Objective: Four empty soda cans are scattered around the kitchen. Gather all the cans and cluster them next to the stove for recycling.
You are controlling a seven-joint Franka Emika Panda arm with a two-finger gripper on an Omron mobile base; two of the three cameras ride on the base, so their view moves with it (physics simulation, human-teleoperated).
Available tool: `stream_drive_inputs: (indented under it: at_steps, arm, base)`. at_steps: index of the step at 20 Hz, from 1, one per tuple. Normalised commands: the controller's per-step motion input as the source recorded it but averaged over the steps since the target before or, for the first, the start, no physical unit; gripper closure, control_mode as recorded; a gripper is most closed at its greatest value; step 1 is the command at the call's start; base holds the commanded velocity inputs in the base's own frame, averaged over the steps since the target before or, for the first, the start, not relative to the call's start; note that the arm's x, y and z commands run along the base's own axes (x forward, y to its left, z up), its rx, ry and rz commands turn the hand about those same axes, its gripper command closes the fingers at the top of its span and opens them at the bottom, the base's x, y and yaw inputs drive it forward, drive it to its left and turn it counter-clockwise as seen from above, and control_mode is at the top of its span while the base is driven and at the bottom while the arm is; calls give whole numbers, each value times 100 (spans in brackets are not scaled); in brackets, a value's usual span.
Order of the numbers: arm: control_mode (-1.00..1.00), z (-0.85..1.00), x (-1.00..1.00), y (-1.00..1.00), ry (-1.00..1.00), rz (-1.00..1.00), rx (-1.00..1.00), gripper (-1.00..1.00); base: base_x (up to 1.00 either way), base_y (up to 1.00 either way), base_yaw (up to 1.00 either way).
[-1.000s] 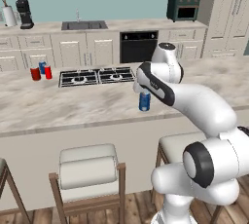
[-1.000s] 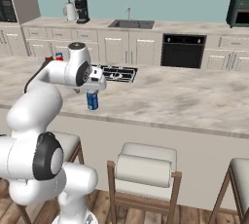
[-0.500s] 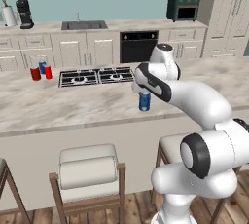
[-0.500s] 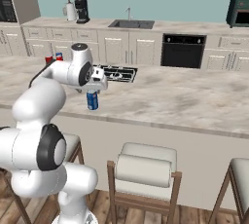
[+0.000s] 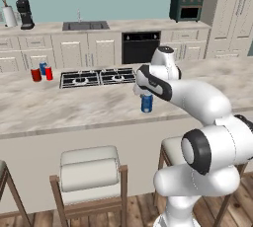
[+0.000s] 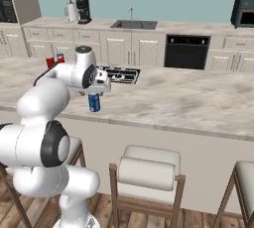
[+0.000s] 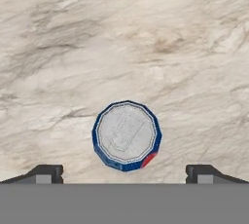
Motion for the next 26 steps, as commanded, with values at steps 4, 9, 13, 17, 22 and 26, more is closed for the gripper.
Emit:
stream_drive_inputs:
  at_steps: [4,9,13,17,22,26]
  arm:
    - [-100,-8,6,0,0,3,0,-100]
    - [-100,-6,1,1,0,3,0,-100]
    - [-100,-8,4,0,0,4,0,-100]
    - [-100,-10,4,0,0,3,0,-100]
    - [-100,-12,7,1,0,3,0,-100]
    - [-100,-11,8,2,0,4,0,-100]
  base:
    - [0,0,0]
    - [0,0,0]
    - [0,0,0]
    - [0,0,0]
    - [0,0,0]
    - [0,0,0]
